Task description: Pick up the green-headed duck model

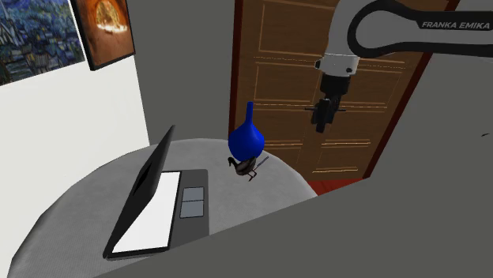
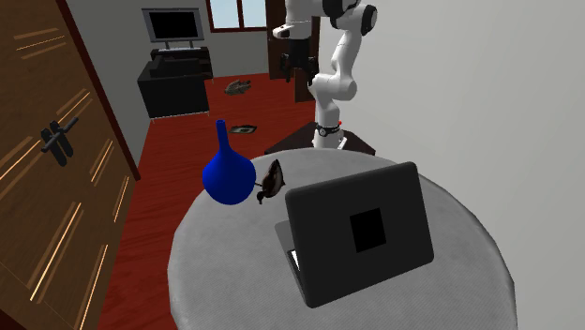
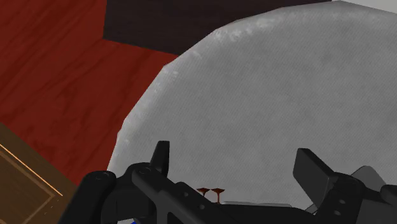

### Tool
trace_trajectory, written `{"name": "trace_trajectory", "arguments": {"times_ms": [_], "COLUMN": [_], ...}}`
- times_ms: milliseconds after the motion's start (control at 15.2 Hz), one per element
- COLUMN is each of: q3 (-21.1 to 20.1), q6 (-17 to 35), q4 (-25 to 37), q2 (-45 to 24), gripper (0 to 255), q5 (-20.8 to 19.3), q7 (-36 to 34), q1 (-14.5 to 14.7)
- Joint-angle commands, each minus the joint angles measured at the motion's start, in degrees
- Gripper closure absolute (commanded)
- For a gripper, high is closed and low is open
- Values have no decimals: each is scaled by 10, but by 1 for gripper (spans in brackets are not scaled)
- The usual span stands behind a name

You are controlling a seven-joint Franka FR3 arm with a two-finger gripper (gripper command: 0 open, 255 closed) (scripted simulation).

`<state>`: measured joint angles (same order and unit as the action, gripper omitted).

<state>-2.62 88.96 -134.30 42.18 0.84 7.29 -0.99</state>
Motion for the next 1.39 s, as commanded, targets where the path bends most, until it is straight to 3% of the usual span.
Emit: {"name": "trace_trajectory", "arguments": {"times_ms": [0, 660, 1320], "q3": [0, -59, -71], "q6": [0, 9, -58], "q4": [0, 165, 405], "q2": [0, -301, -607], "gripper": [0, 0, 0], "q5": [0, -9, -39], "q7": [0, -109, -206], "q1": [0, -9, 6]}}
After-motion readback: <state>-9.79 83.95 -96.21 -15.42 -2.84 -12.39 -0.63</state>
